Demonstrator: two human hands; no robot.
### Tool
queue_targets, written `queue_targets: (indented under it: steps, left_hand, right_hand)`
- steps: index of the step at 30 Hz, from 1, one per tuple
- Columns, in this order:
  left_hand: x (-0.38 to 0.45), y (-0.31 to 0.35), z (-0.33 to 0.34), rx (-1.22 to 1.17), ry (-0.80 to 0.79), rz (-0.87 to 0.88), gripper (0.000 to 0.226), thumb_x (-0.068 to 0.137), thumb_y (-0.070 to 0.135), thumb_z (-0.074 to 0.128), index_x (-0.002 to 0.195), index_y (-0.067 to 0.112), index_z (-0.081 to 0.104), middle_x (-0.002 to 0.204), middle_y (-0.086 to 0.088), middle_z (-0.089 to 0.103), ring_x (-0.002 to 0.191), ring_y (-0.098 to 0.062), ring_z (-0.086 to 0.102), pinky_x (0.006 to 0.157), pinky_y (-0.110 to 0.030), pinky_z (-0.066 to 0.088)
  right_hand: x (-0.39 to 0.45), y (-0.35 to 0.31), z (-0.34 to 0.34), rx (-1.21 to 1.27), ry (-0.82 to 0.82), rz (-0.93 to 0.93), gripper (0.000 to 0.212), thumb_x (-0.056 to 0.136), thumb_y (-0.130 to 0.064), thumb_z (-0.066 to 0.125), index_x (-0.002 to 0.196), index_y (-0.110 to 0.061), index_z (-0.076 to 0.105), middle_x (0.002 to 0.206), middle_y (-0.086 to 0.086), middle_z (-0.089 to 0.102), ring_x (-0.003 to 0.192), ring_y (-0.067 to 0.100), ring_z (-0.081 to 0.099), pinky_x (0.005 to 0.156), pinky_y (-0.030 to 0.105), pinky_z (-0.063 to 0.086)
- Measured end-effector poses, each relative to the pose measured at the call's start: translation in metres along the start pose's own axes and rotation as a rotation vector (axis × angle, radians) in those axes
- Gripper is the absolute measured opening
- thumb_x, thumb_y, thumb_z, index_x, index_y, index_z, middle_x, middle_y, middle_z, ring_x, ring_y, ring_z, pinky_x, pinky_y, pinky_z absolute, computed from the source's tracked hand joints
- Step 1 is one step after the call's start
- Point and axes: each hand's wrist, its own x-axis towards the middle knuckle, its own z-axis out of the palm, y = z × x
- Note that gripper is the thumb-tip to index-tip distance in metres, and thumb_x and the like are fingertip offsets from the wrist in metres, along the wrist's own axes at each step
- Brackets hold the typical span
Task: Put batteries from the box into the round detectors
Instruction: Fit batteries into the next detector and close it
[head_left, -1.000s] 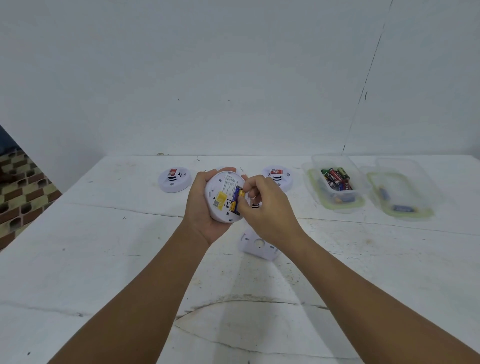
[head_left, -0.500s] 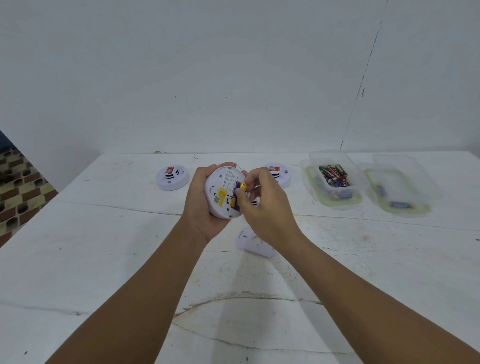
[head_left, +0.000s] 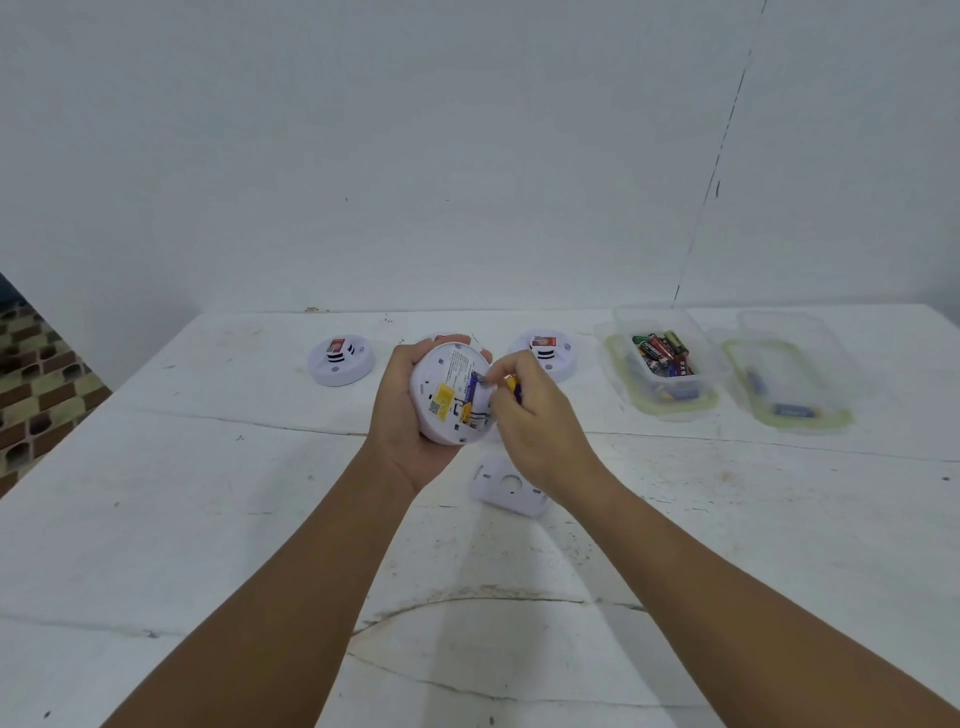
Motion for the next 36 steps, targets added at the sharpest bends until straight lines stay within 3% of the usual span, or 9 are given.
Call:
queue_targets:
  steps: [3, 9, 16, 21, 26, 28, 32, 36]
  left_hand:
    - [-0.001, 0.001, 0.0, 0.006, 0.006, -0.007, 0.032, 0.094, 0.042, 0.052, 0.105, 0.019, 0.071, 0.115, -0.01, 0.067, 0.098, -0.026, 0.064, 0.084, -0.037, 0.05]
    - [-0.004, 0.002, 0.0, -0.021, 0.022, -0.025, 0.034, 0.097, 0.043, 0.049, 0.113, 0.019, 0.066, 0.115, -0.011, 0.067, 0.095, -0.025, 0.065, 0.071, -0.033, 0.055]
    - [-0.003, 0.002, -0.002, -0.033, 0.014, -0.038, 0.036, 0.098, 0.044, 0.048, 0.123, 0.021, 0.059, 0.115, -0.011, 0.066, 0.095, -0.026, 0.064, 0.075, -0.033, 0.054]
    - [0.001, 0.0, -0.004, -0.033, 0.009, -0.031, 0.037, 0.094, 0.042, 0.054, 0.123, 0.021, 0.06, 0.118, -0.011, 0.064, 0.101, -0.027, 0.063, 0.085, -0.037, 0.052]
    - [0.002, 0.002, -0.007, -0.049, 0.006, -0.025, 0.035, 0.096, 0.042, 0.052, 0.118, 0.018, 0.064, 0.113, -0.012, 0.067, 0.096, -0.026, 0.065, 0.079, -0.037, 0.057]
    - [0.003, 0.004, -0.006, -0.035, 0.018, -0.023, 0.035, 0.096, 0.043, 0.05, 0.116, 0.018, 0.066, 0.112, -0.011, 0.067, 0.096, -0.026, 0.064, 0.081, -0.038, 0.054]
    - [0.004, 0.004, -0.007, -0.022, 0.024, -0.028, 0.037, 0.096, 0.043, 0.05, 0.119, 0.019, 0.065, 0.116, -0.012, 0.067, 0.097, -0.026, 0.064, 0.081, -0.038, 0.053]
    - [0.007, 0.003, -0.009, -0.034, 0.02, -0.038, 0.037, 0.097, 0.044, 0.049, 0.123, 0.02, 0.063, 0.122, -0.013, 0.065, 0.102, -0.027, 0.063, 0.083, -0.038, 0.053]
  right_hand:
    - [-0.004, 0.003, 0.002, -0.033, -0.024, -0.048, 0.004, 0.105, -0.017, 0.052, 0.108, -0.018, 0.055, 0.092, -0.012, 0.058, 0.056, 0.001, 0.048, 0.049, 0.013, 0.036]
    - [-0.003, 0.011, 0.003, -0.042, 0.024, -0.094, 0.01, 0.1, -0.026, 0.066, 0.109, -0.028, 0.061, 0.085, -0.004, 0.065, 0.065, 0.005, 0.053, 0.063, 0.024, 0.046]
    - [0.0, 0.013, 0.002, -0.116, 0.049, -0.116, 0.013, 0.098, -0.028, 0.07, 0.11, -0.027, 0.066, 0.087, -0.008, 0.069, 0.066, -0.001, 0.053, 0.062, 0.013, 0.042]
    - [0.002, 0.012, -0.002, -0.183, 0.029, -0.168, 0.016, 0.095, -0.028, 0.073, 0.11, -0.024, 0.067, 0.093, -0.008, 0.068, 0.081, -0.015, 0.054, 0.066, 0.007, 0.041]
    - [0.005, 0.013, -0.008, -0.354, -0.003, -0.258, 0.035, 0.089, -0.036, 0.08, 0.123, -0.027, 0.074, 0.104, -0.015, 0.066, 0.088, -0.01, 0.055, 0.074, 0.002, 0.038]
    - [0.006, 0.015, -0.008, -0.41, -0.024, -0.294, 0.039, 0.089, -0.039, 0.079, 0.126, -0.027, 0.074, 0.109, -0.01, 0.071, 0.089, -0.002, 0.058, 0.077, 0.006, 0.042]
    - [0.009, 0.015, -0.01, -0.471, -0.049, -0.323, 0.035, 0.092, -0.04, 0.075, 0.123, -0.026, 0.075, 0.112, -0.006, 0.073, 0.098, 0.007, 0.064, 0.084, 0.029, 0.055]
    - [0.009, 0.014, -0.01, -0.523, -0.072, -0.344, 0.027, 0.092, -0.041, 0.069, 0.11, -0.023, 0.077, 0.104, -0.007, 0.074, 0.092, 0.011, 0.067, 0.077, 0.037, 0.057]
